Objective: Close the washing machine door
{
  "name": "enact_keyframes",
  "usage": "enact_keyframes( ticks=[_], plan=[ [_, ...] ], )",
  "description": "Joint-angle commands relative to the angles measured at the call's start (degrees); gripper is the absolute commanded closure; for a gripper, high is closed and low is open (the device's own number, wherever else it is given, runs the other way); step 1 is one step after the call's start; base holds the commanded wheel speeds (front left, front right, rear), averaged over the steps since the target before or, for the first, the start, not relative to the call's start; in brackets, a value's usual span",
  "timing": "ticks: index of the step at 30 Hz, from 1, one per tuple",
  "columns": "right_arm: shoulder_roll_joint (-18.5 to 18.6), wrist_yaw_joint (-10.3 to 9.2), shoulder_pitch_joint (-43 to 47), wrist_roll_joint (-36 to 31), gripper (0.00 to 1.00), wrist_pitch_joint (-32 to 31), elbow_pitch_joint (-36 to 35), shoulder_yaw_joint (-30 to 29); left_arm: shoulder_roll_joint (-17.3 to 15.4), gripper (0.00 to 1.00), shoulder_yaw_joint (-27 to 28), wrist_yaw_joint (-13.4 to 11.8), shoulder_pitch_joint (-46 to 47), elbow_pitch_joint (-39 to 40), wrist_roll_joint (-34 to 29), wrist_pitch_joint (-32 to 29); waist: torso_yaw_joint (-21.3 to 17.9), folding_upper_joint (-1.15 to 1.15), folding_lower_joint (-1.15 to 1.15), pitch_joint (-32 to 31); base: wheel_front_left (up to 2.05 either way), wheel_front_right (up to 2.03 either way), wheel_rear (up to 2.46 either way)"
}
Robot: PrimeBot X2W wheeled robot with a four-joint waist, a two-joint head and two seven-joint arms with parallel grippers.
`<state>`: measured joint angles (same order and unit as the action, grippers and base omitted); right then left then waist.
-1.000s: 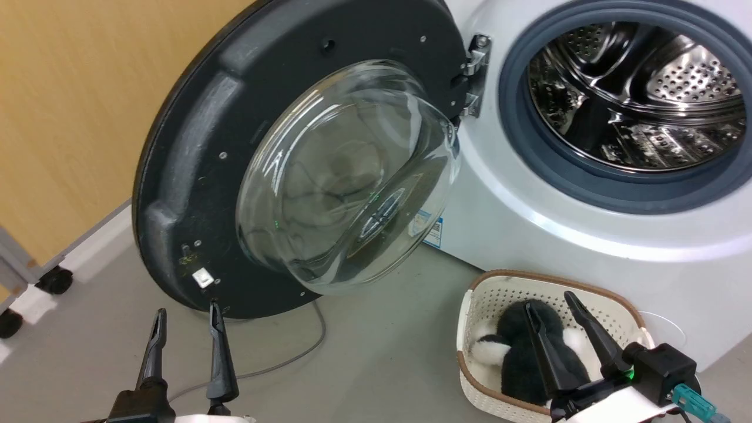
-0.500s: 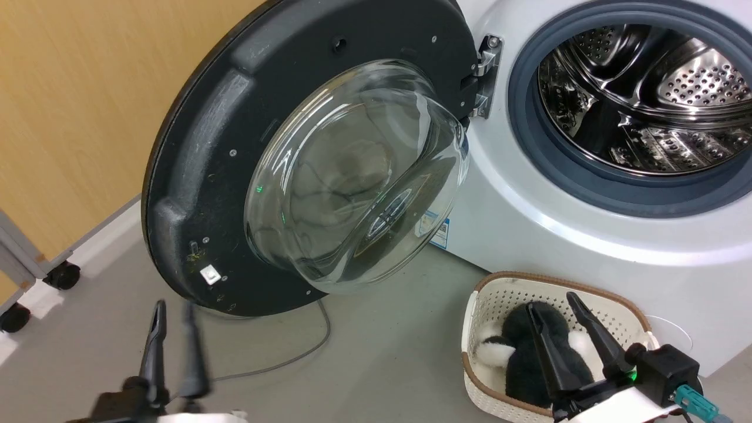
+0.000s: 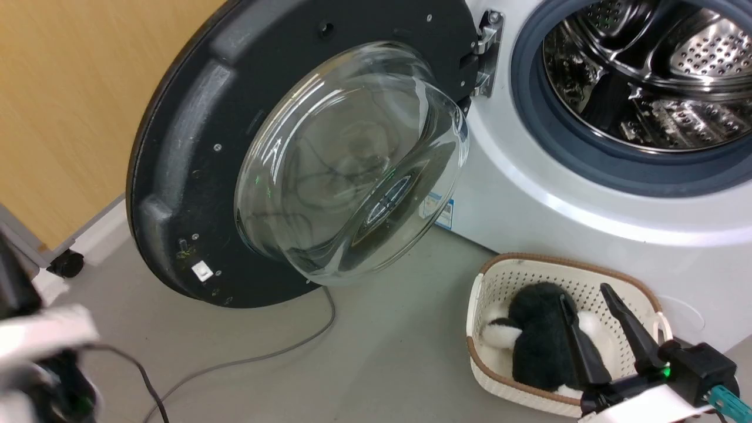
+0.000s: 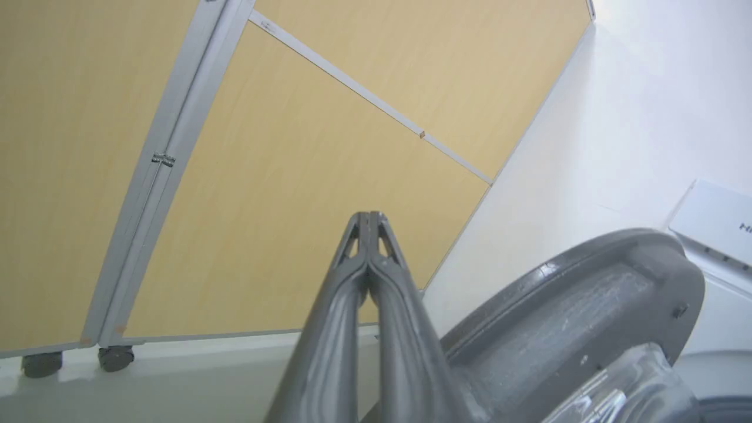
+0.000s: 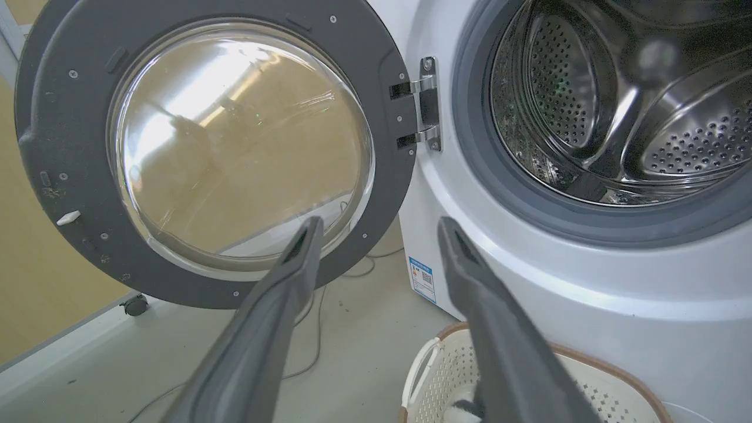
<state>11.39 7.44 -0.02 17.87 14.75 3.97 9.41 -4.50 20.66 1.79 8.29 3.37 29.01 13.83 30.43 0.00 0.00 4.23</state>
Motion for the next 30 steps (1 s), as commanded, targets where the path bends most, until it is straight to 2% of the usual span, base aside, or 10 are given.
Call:
enact_keyframes(
  ticks=[1,5,10,16,22,30],
  plan=[
    [0.37,0.05,1.06,-0.56,0.0,0.25,-0.56,-0.56,-0.68,1.0,2.36,0.28,3.72,-2.97,4.62,-1.72,-0.01,0.0,0.0,0.63,0.0,0.0,0.0],
    [0.5,0.05,1.79,-0.99,0.0,0.25,-1.38,-0.98,-4.25,1.0,7.71,0.44,11.55,-12.58,15.17,-8.25,-0.93,0.0,0.0,1.84,0.0,0.0,0.0],
    [0.95,0.05,1.38,-1.0,0.0,0.25,-1.64,-0.78,-7.92,1.0,10.21,0.37,17.09,-23.66,23.09,-16.91,-2.23,0.0,0.0,2.94,0.0,0.0,0.0],
    [1.51,0.05,0.58,-0.85,0.0,0.25,-1.52,-0.58,-8.31,1.0,11.58,-1.21,21.04,-33.18,31.17,-27.82,-3.29,0.0,0.0,3.62,0.0,0.0,0.0],
    [1.47,0.05,0.36,-0.86,0.0,0.25,-1.24,-0.55,-7.17,1.0,11.61,-0.47,22.52,-35.95,38.68,-39.55,-4.03,0.0,0.0,3.46,0.0,0.0,0.0],
    [0.58,0.05,0.52,-0.85,0.0,0.25,-1.06,-0.53,-6.99,1.0,9.53,1.71,19.26,-33.22,42.76,-51.02,-4.86,0.0,0.0,2.31,0.0,0.0,0.0]
  ],
)
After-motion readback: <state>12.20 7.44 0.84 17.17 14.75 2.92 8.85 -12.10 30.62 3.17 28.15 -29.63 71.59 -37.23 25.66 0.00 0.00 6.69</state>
